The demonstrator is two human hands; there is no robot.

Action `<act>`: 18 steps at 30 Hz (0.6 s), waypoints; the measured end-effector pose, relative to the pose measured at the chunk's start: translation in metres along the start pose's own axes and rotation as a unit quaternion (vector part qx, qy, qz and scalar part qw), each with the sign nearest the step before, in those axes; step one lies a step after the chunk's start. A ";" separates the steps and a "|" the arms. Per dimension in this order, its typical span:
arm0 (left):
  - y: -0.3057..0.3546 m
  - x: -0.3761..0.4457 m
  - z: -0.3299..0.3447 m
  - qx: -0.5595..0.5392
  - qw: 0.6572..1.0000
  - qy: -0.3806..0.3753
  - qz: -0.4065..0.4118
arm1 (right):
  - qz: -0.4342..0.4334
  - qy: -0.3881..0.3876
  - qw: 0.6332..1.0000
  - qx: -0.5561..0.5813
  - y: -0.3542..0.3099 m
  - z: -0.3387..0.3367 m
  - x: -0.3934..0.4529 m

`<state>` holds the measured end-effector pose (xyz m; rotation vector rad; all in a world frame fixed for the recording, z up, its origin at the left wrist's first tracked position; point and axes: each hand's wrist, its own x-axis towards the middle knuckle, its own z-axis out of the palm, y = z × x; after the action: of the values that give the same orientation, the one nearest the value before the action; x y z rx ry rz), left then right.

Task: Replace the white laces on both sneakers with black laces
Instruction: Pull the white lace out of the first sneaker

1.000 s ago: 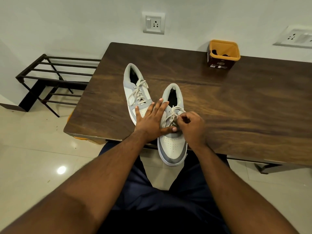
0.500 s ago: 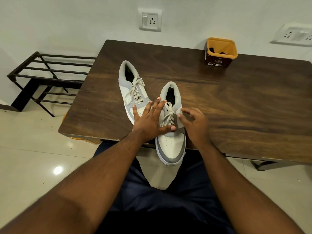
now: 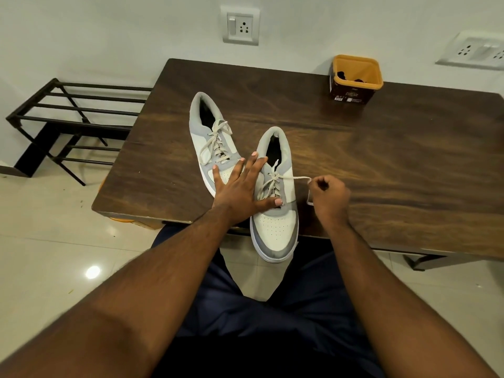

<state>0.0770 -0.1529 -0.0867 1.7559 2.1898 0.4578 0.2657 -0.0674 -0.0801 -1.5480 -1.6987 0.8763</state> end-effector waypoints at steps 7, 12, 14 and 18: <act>0.001 0.000 0.001 0.003 1.000 -0.001 -0.004 | -0.249 -0.093 0.963 -0.052 -0.022 0.015 -0.008; 0.002 -0.001 -0.001 0.000 1.000 -0.001 -0.004 | -0.221 -0.050 0.973 -0.049 -0.021 0.017 -0.006; 0.002 -0.001 -0.002 -0.009 1.000 -0.003 -0.004 | -0.147 -0.024 0.988 -0.025 -0.017 0.012 -0.002; 0.001 -0.001 -0.001 -0.020 1.000 -0.002 -0.002 | -0.030 -0.042 0.998 -0.029 -0.005 -0.001 0.013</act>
<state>0.0778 -0.1539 -0.0850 1.7296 2.1671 0.4927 0.2628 -0.0546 -0.0753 -1.5078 -1.8353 0.8802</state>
